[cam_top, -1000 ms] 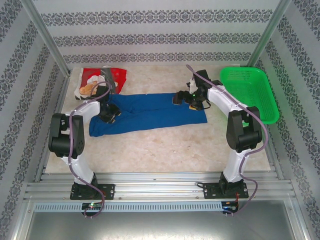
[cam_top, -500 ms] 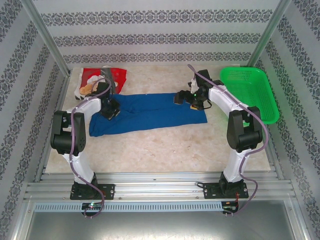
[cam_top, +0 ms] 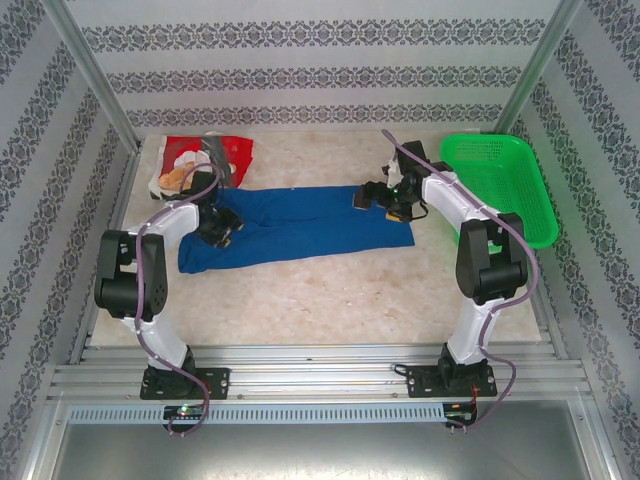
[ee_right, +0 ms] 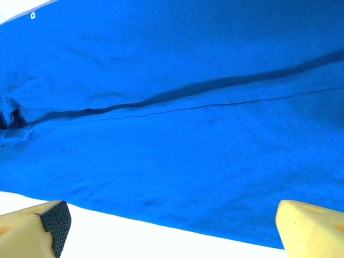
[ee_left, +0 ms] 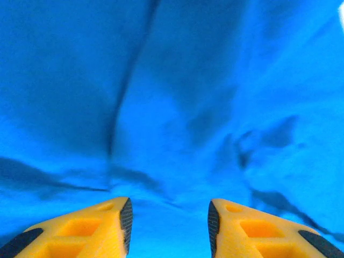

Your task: Fold and stack the t-shirts

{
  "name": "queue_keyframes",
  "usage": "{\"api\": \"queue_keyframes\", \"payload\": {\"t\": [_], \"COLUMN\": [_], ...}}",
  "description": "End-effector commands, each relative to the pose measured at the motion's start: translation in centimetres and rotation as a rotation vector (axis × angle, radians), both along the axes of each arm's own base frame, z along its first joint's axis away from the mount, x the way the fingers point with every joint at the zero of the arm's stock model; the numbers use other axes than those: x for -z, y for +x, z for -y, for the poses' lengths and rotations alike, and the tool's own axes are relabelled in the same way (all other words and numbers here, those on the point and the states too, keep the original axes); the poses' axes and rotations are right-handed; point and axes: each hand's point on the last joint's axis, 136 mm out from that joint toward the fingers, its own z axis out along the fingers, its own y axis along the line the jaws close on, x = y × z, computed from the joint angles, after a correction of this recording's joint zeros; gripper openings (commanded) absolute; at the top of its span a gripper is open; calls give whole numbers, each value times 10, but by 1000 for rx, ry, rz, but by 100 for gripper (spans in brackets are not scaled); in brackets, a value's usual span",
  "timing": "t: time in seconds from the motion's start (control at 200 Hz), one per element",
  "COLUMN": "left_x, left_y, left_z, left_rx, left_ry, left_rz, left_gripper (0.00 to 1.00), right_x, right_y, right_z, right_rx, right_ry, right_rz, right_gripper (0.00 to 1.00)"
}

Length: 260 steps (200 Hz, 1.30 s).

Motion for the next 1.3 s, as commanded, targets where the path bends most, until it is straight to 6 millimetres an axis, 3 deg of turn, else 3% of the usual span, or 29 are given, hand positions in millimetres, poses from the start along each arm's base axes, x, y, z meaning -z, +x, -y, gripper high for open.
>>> {"api": "queue_keyframes", "payload": {"t": [0.0, 0.18, 0.325, 0.6, 0.864, 1.049, 1.294], "left_x": [7, 14, 21, 1, -11, -27, -31], "left_y": [2, 16, 19, 26, 31, 53, 84], "left_z": [0, -4, -5, -2, 0, 5, 7], "left_rx": [-36, -50, -56, -36, -22, -10, 8], "left_ry": [-2, 21, 28, 16, -4, -24, -25], "left_rz": [-14, -2, -14, 37, 62, 117, 156], "left_gripper": [44, 43, 36, 16, 10, 9, 9], "right_x": [-17, -18, -19, -17, -15, -15, -14], "right_y": [1, 0, -1, -1, 1, 2, 3], "right_z": [-4, -5, -4, -2, -2, -3, -4], "right_rx": [-21, -28, -26, -17, -15, -16, -21], "right_ry": [29, 32, 27, 23, 23, 23, 28], "right_rz": [47, 50, 49, 43, 40, 39, 39], "right_gripper": [98, 98, 98, 98, 98, 98, 98]}}
